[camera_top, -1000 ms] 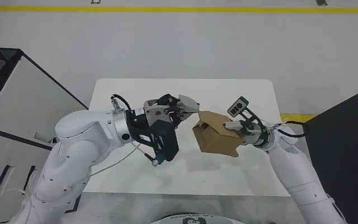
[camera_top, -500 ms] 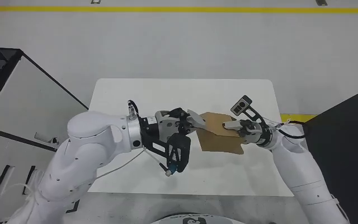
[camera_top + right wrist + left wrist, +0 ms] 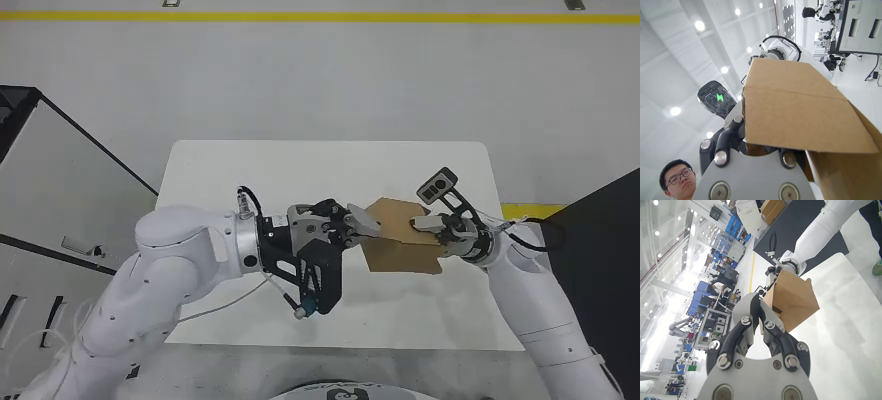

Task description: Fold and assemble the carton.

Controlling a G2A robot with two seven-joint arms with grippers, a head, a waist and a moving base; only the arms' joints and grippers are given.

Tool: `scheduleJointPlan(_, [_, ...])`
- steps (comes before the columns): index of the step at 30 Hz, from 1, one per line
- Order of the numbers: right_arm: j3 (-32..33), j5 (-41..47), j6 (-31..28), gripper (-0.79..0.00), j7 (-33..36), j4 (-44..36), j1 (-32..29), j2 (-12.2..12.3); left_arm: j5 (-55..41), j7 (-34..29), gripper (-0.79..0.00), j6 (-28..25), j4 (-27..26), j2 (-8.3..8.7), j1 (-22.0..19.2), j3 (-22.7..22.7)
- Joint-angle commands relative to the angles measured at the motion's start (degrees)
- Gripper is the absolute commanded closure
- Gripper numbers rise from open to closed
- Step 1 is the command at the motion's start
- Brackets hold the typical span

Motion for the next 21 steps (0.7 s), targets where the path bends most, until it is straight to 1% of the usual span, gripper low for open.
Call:
scheduleJointPlan(1, [-0.1, 0.4, -0.2, 0.000, 0.1, 0.1, 0.1, -0.1, 0.4, 0.1, 0.000, 0.6, -0.1, -0.09, 0.0, 0.8])
scheduleJointPlan(11, [-0.9, 2.5, -0.9, 0.000, 1.9, 0.4, 0.6, -0.4, 0.9, 0.1, 0.000, 2.0, 0.4, -0.39, -0.3, 2.7])
scheduleJointPlan(16, [-1.5, 4.2, -2.0, 0.000, 3.2, 1.0, 0.9, -0.7, 0.4, -1.0, 0.000, 4.4, 0.8, -0.45, 0.5, 1.9])
scheduleJointPlan(21, [-1.7, 4.6, -2.3, 0.000, 3.3, 1.1, 1.1, -0.8, -0.2, -0.3, 0.000, 6.3, 0.0, -0.40, 1.3, 0.4])
